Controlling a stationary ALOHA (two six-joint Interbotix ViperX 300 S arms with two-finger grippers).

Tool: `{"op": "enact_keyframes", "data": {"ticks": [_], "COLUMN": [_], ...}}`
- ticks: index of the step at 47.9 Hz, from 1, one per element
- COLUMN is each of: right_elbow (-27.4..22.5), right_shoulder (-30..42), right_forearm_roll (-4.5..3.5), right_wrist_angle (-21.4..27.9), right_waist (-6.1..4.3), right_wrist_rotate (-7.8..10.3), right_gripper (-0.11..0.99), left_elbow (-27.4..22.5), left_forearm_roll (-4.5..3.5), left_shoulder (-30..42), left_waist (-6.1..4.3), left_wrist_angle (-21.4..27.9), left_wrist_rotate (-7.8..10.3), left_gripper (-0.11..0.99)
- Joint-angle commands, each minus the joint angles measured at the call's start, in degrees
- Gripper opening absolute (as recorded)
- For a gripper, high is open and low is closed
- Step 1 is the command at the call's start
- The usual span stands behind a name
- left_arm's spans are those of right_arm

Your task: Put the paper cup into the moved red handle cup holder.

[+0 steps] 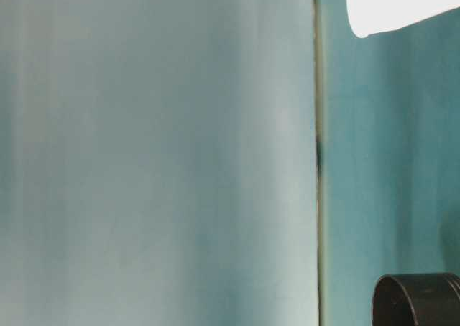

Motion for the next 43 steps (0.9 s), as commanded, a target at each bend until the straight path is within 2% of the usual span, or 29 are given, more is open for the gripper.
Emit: {"op": "enact_keyframes", "data": {"ticks": [1,7,18,22,30,33,35,43], "right_elbow": [-1.32,-1.41,-1.41,-1.41,-1.41,-1.41,-1.41,-1.41], "right_shoulder": [0.35,0.35,0.35,0.26,-0.09,-0.18,-0.26,-0.26], "right_forearm_roll": [0.18,0.18,0.18,0.18,0.18,0.18,0.18,0.18], "right_wrist_angle": [0.26,0.70,0.62,0.70,0.70,0.70,0.70,0.70], "right_waist": [-0.09,-0.18,-0.18,-0.18,-0.18,-0.26,-0.26,-0.44], "right_wrist_rotate": [1.05,1.23,1.32,1.32,1.32,1.32,1.32,1.32], "right_gripper": [-0.11,-0.11,-0.11,-0.11,-0.11,-0.11,-0.11,-0.11], "left_elbow": [-1.49,-1.93,-2.02,-2.11,-2.55,-2.81,-2.90,-3.16], "left_forearm_roll": [0.18,0.18,0.18,0.18,0.18,0.18,0.18,0.18], "left_shoulder": [0.70,1.49,1.58,1.49,2.64,3.16,3.34,3.96], "left_waist": [0.26,0.79,0.79,0.88,0.97,0.97,0.88,0.88], "left_wrist_angle": [0.09,1.05,2.37,2.37,4.22,4.83,4.83,4.66], "left_wrist_rotate": [-0.35,-2.11,-2.72,-2.72,-3.52,-3.52,-3.52,-3.52], "left_gripper": [0.03,0.03,0.05,0.20,0.71,0.87,0.91,0.91]}}
